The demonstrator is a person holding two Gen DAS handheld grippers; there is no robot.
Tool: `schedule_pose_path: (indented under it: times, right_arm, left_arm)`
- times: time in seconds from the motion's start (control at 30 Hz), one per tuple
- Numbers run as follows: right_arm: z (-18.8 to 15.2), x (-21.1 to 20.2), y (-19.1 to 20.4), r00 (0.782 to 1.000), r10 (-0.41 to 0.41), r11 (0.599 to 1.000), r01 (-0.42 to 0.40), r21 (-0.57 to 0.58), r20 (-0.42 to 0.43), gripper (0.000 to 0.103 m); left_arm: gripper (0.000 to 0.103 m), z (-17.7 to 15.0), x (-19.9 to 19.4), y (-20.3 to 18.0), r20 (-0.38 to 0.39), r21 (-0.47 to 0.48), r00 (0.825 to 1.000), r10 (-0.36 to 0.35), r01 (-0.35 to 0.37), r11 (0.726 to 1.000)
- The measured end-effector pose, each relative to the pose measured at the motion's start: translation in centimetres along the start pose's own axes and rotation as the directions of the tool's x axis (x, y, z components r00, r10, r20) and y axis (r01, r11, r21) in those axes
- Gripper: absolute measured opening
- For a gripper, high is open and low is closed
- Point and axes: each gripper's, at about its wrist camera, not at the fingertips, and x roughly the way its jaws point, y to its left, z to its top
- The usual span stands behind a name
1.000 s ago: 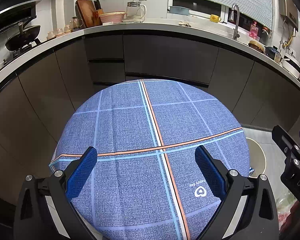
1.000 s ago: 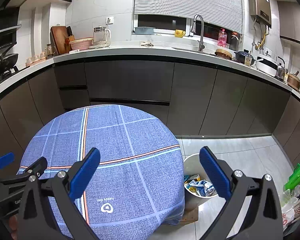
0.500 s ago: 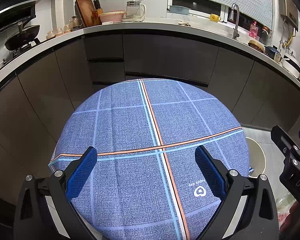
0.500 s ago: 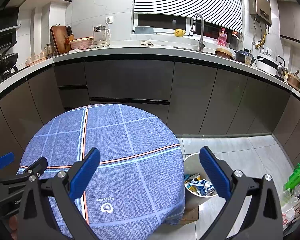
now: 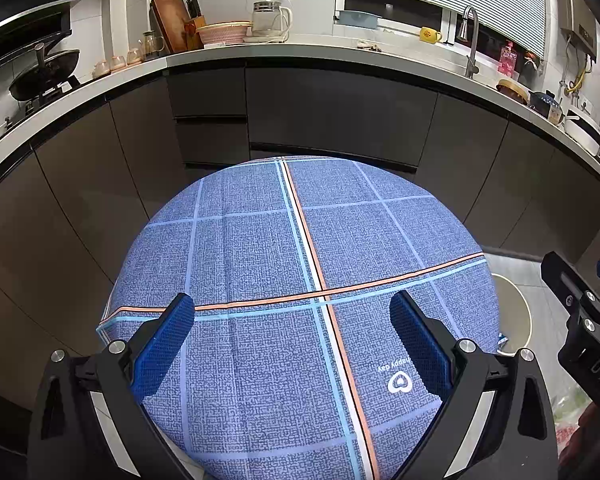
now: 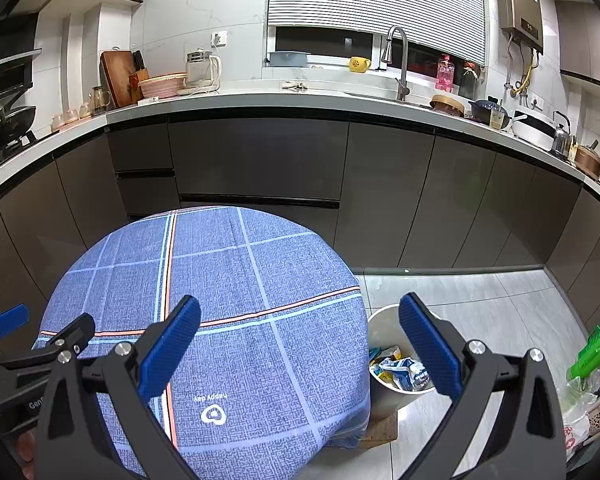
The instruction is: Collect trash
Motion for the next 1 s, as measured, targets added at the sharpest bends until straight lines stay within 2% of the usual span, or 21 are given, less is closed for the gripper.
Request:
schedule_pose_path:
  times: [1.0]
  right_arm:
    - [-0.27, 0.22, -0.29, 1.000, 0.000, 1.000, 0.000, -0.001, -0.004, 0.100]
  left_arm:
    - [0.094, -0.45, 0.58, 0.07, 0.000, 0.001, 1.000, -0.007, 0.007, 1.000]
